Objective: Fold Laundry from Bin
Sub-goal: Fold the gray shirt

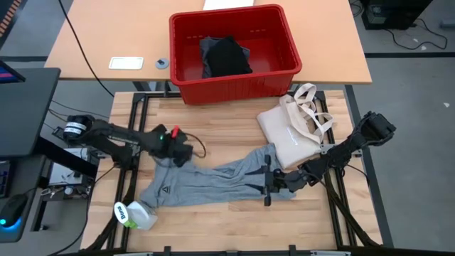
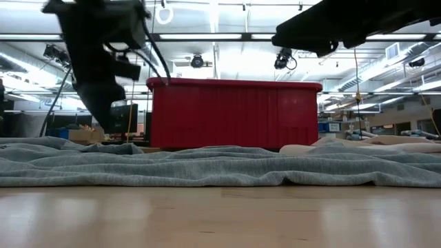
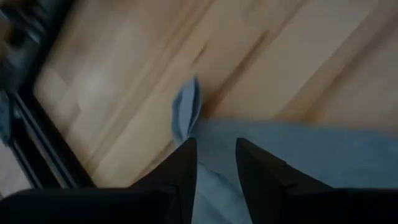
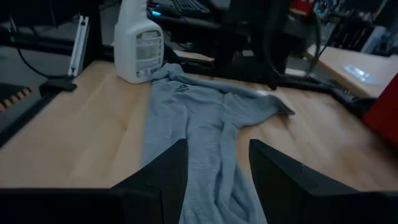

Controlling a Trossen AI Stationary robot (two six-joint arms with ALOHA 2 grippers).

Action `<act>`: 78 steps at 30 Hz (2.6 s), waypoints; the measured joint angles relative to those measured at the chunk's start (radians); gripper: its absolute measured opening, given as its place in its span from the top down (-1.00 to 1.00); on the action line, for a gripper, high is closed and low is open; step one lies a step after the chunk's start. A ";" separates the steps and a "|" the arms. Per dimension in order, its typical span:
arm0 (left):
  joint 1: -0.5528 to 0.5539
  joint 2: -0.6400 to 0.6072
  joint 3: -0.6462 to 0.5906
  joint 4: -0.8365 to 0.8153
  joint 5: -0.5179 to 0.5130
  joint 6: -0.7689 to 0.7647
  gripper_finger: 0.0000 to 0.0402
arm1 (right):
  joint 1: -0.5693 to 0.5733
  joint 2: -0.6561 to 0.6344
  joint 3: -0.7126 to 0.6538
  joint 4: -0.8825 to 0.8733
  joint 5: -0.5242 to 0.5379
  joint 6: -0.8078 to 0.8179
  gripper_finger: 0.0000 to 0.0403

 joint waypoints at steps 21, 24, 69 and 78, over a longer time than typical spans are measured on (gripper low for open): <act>0.302 0.038 0.000 0.133 0.315 0.212 0.03 | -0.011 -0.140 0.001 -0.280 -0.051 0.006 0.12; 0.233 0.039 0.000 0.217 0.487 0.231 0.03 | -0.011 -0.132 0.000 -0.295 -0.185 0.007 0.12; -0.692 0.578 0.494 -0.177 0.462 0.097 -0.01 | 0.018 -0.108 0.000 -0.318 -0.151 0.179 0.12; -0.734 0.633 0.507 -0.280 0.465 0.098 0.00 | 0.018 -0.108 0.000 -0.318 -0.155 0.179 0.12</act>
